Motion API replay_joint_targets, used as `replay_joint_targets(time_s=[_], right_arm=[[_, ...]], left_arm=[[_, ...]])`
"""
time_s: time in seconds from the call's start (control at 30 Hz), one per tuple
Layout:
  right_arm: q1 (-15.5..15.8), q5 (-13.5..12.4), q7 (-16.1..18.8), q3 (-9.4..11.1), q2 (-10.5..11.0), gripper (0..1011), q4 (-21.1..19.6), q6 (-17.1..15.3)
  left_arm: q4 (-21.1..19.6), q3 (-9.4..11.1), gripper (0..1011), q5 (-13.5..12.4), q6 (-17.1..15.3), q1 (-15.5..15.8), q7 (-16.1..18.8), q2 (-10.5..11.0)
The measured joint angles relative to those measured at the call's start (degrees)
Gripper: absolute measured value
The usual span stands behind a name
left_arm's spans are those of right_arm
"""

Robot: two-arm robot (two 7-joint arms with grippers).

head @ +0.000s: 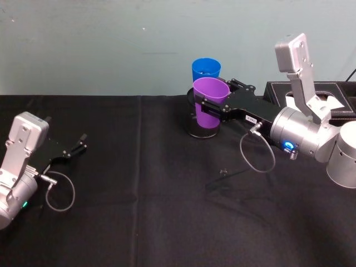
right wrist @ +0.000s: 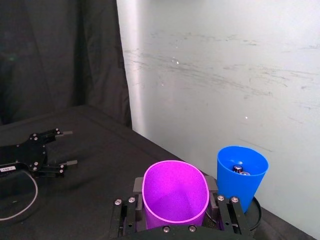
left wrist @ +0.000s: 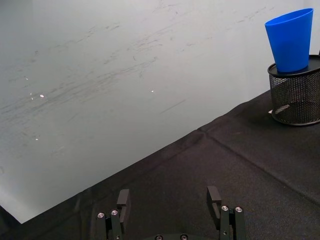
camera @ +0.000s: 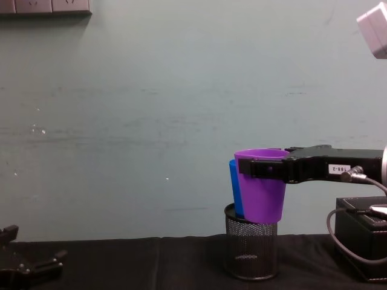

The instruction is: Pick up one cup with a gripper and tap it against the other cup.

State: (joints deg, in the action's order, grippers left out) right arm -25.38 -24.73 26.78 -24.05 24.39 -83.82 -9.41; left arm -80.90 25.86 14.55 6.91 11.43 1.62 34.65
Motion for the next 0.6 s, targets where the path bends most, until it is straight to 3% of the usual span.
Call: replay_joint_targets(time_s=[0.6], right_arm=[[0.0,0.0,0.0,0.0,0.0,722,0.0,0.0]], left_arm=[[0.0,0.0,1000,0.0,0.0,0.0,0.0,0.0]])
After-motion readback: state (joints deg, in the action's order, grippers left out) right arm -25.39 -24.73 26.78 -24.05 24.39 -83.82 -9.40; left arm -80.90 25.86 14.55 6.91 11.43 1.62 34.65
